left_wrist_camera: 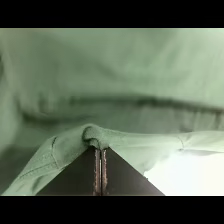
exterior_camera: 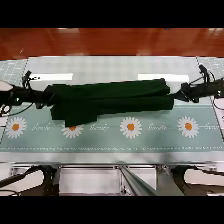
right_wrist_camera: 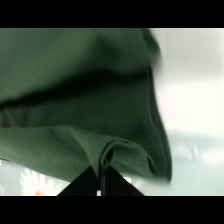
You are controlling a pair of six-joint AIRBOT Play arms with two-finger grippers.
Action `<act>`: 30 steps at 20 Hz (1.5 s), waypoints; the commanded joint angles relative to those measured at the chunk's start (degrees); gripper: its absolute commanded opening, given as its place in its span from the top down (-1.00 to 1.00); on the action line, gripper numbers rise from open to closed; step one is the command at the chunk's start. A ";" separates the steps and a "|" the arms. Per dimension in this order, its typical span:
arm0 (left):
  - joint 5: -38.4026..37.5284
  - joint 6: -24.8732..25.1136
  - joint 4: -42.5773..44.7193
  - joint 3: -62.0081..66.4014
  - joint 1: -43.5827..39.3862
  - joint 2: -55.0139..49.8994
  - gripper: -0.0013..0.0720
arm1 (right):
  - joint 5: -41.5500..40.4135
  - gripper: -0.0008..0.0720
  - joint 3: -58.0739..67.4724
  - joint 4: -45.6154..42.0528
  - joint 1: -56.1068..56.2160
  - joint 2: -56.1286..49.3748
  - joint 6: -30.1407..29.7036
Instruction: Fold the shirts.
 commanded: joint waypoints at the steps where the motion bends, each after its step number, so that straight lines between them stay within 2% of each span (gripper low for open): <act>1: -0.63 0.00 -0.70 8.83 -0.92 -8.50 0.90 | -1.90 0.91 8.26 1.36 2.78 -6.64 1.73; 10: -0.76 -2.01 -0.74 25.57 -2.08 -22.60 0.90 | -1.90 0.91 26.21 3.04 4.50 -20.74 5.35; 17: -0.85 -2.16 -0.74 28.55 -3.91 -28.00 0.89 | -2.62 0.91 28.68 5.01 4.57 -25.86 5.40; 18: -0.87 -2.23 -0.72 28.55 -4.04 -28.24 0.70 | -2.67 0.90 28.68 5.05 4.57 -25.90 5.38; 19: -1.42 -2.21 -0.68 28.59 -4.00 -28.24 0.04 | -2.67 0.57 28.68 5.07 4.57 -25.81 5.84; 20: -3.52 -2.62 -0.63 29.09 -3.41 -28.11 -0.40 | -2.16 -0.15 28.92 4.90 4.37 -25.68 6.67; 22: -9.40 -7.80 2.99 31.78 -0.59 -27.28 -0.40 | 2.58 -0.16 32.26 3.82 1.90 -24.96 6.69; 25: -10.05 -8.39 11.58 31.26 3.41 -19.26 -0.40 | 8.07 -0.16 34.67 -0.94 -4.92 -20.76 7.93; 27: -2.51 -8.39 16.17 25.53 3.80 -9.40 -0.40 | 7.15 -0.16 31.19 -3.82 -8.61 -17.40 8.17; 30: 11.82 -8.44 16.09 8.98 1.60 7.54 -0.40 | 0.68 -0.17 19.45 0.76 -10.60 -14.62 5.11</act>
